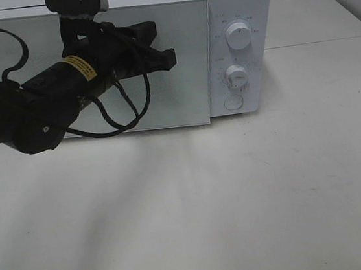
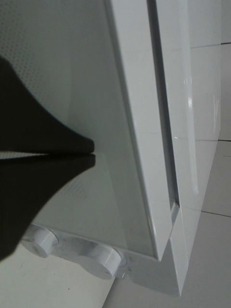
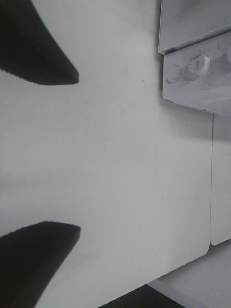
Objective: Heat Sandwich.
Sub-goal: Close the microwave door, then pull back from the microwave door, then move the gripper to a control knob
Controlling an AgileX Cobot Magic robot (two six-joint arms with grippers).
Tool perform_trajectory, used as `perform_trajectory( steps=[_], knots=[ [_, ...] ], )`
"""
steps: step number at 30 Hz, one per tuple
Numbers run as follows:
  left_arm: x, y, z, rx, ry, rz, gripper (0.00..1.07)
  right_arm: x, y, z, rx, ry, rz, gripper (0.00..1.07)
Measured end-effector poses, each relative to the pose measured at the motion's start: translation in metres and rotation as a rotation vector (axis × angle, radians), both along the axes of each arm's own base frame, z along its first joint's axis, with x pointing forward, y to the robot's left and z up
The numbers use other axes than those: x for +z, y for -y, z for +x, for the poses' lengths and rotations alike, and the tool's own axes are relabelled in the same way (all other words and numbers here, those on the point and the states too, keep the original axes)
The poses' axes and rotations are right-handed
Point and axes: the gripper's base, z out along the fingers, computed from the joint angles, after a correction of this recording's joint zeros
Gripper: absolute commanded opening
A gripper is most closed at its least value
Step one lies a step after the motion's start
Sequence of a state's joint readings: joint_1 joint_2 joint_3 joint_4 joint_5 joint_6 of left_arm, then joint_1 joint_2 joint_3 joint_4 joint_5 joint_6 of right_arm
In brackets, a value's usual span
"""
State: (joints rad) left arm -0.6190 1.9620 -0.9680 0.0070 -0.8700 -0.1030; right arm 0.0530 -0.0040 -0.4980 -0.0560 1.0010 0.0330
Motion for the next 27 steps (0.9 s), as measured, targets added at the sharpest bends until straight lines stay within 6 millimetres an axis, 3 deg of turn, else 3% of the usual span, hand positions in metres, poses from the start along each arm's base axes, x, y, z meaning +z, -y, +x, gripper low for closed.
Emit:
perform_trajectory(
  steps=[11, 27],
  knots=[
    [-0.002, 0.012, 0.014, 0.012, -0.006, -0.011, 0.0, 0.0, 0.0, 0.0, 0.0, 0.0, 0.0, 0.75],
    [-0.004, 0.014, 0.014, 0.007, -0.014, 0.0, 0.0, 0.0, 0.0, 0.0, 0.001, 0.0, 0.001, 0.75]
  ],
)
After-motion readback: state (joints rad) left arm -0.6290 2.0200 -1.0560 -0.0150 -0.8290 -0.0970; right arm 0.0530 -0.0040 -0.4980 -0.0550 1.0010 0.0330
